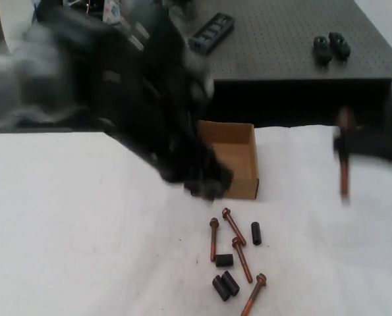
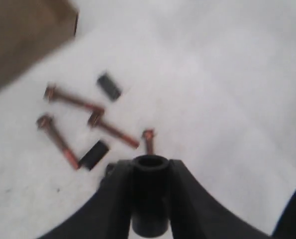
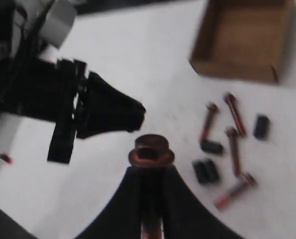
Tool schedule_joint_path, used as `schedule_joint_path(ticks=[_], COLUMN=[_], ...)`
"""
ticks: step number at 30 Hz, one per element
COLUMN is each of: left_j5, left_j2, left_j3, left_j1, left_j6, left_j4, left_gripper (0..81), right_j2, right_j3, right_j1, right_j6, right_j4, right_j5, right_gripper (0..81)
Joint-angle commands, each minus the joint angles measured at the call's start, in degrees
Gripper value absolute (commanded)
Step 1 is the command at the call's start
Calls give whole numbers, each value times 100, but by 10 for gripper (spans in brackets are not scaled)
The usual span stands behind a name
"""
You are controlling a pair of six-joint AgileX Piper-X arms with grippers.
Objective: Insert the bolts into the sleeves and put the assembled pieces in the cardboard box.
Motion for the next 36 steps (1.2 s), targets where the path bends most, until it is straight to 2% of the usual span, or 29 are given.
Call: schedule_joint_path(ticks=[1, 6, 13, 20, 24, 36], left_j5=[507, 961, 1098, 579, 484, 176], left_j2=[-557, -1454, -1642, -1642, -1642, -1642], left_j3=[462, 1197, 1337, 1337, 1337, 1337], left_j1=[-138, -535, -1064, -1086, -1086, -1086], left_j6=[-244, -681, -987, -987, -1019, -1290], left_j4=[-957, -2114, -2421, -2890, -2947, -3206], left_gripper=[7, 7, 7, 7, 7, 7], right_j2=[-51, 120, 261, 268, 268, 277], right_j3=[-27, -27, -23, -23, -23, -23], right_j1=[-45, 135, 330, 344, 344, 344], right_j6=[-151, 595, 645, 508, 427, 277], right_j4=[143, -1187, -1211, -615, -465, -84], right_j5=[3, -516, -669, -632, -421, -389], right_gripper=[15, 15, 15, 15, 15, 15])
